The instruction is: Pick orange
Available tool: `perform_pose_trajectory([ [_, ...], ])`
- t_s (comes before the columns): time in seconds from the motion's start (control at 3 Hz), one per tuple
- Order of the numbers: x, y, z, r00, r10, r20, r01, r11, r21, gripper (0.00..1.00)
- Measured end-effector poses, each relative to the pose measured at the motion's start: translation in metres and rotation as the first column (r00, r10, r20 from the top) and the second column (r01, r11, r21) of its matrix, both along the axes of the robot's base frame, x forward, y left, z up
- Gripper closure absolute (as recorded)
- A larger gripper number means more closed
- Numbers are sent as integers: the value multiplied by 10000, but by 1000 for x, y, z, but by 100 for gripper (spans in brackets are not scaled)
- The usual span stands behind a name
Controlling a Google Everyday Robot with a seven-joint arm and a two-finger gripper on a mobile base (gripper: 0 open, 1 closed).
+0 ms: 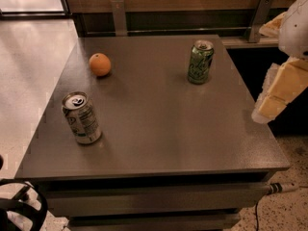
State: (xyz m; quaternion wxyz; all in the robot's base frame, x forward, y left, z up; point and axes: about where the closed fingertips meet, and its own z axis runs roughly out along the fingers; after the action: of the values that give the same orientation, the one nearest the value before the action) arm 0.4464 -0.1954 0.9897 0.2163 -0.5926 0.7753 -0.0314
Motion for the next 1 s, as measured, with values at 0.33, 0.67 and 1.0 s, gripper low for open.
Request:
perform_pose_trajectory([
  [0.33, 11, 40, 0, 9979, -12, 651, -83, 9894, 1446, 0],
  [0.67, 28, 85, -3, 9934, -62, 1147, -285, 9539, 2987, 0],
  [1.0, 54, 116, -7, 9881, -406, 1483, -259, 9069, 4205, 0],
])
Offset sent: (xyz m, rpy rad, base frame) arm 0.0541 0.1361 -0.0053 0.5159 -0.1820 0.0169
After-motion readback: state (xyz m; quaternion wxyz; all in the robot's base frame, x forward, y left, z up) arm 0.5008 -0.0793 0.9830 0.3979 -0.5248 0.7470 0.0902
